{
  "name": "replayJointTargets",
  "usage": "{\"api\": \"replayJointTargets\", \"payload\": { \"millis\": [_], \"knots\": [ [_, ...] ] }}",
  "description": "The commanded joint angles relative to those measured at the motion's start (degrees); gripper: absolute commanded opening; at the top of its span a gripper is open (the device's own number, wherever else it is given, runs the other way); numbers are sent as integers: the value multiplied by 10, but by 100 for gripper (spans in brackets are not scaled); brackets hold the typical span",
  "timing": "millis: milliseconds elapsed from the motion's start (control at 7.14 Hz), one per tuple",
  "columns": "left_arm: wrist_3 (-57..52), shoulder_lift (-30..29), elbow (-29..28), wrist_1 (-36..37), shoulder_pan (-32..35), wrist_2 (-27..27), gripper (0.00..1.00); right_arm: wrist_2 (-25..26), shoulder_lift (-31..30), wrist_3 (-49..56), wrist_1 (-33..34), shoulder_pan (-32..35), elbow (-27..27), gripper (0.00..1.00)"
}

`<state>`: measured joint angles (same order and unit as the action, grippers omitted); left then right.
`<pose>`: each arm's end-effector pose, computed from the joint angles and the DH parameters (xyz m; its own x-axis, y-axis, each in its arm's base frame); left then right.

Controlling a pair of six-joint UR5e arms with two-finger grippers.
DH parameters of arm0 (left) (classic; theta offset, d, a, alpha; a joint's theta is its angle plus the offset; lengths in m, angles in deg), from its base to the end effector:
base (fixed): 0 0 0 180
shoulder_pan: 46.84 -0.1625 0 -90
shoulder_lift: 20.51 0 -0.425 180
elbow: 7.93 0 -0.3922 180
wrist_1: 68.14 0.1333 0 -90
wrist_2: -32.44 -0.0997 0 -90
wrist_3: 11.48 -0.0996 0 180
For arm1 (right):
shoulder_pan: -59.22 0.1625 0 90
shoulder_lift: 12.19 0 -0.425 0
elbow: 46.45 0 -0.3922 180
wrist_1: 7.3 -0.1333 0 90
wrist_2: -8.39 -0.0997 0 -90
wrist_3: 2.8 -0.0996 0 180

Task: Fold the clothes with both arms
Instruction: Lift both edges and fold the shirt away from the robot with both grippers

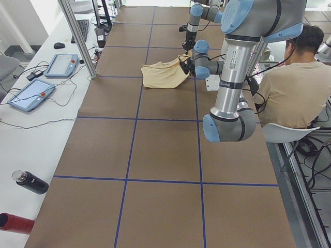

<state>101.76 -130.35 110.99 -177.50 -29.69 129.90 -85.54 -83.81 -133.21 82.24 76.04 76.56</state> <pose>0.4725 -0.2718 0.2116 0.2573 -0.4888 -0.8336 0.3034 0.8599 -0.4106 -0.4597 -0.2711 0.2423 0.2965 0.7653 0.5713 -0.5638 0.6231 -0.5420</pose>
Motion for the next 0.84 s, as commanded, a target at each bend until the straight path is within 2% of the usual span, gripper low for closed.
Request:
{"api": "replayJointTargets", "payload": {
  "millis": [0, 140, 280, 700],
  "knots": [
    [-96, -47, -55, 6, 117, 52, 0, -38, 89, 49, 5, 97, -100, 0],
    [-132, -74, -112, 0, 151, 60, 0, -94, 123, 106, 5, 159, -147, 0],
    [-144, -90, -159, -22, 162, 60, 0, -125, 162, 138, 3, 194, -201, 0],
    [-145, -151, -298, -106, 186, 59, 0, -128, 250, 204, -11, 214, -360, 0]
  ]
}}
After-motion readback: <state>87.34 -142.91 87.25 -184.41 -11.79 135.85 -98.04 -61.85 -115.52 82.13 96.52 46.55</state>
